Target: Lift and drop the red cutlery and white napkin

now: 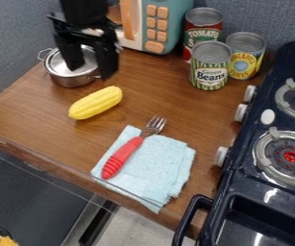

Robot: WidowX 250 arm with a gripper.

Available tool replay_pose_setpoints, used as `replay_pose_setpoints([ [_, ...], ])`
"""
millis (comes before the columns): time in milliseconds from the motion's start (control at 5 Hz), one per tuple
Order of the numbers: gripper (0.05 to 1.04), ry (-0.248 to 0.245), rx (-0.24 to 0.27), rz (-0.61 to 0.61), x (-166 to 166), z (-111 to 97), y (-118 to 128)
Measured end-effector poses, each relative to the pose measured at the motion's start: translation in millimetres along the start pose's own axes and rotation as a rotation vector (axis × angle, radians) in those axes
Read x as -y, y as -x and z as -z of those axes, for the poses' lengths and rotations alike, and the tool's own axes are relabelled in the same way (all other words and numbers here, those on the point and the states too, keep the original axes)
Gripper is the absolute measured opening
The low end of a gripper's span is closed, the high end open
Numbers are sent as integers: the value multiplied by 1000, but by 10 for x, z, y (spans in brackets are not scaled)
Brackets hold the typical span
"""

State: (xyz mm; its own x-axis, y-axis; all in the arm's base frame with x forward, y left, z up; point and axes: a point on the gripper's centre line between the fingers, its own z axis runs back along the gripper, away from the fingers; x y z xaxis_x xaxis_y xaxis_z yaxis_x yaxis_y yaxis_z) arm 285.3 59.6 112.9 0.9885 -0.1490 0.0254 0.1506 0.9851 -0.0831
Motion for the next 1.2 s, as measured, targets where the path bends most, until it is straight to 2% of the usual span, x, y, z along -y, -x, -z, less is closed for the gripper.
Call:
replay_pose_setpoints([
  [200, 1000, -87, -44, 134, 180, 207, -85],
  [400, 1000, -155, -44, 269, 375, 301, -192],
  [600, 1000, -138, -54, 281, 448, 355, -154],
  [800, 1000, -92, -53, 230, 486, 312, -81],
  [1000, 1000, -98, -75, 157, 393, 306, -28],
  [1200, 1000, -132, -159, 101, 225, 497, 40],
])
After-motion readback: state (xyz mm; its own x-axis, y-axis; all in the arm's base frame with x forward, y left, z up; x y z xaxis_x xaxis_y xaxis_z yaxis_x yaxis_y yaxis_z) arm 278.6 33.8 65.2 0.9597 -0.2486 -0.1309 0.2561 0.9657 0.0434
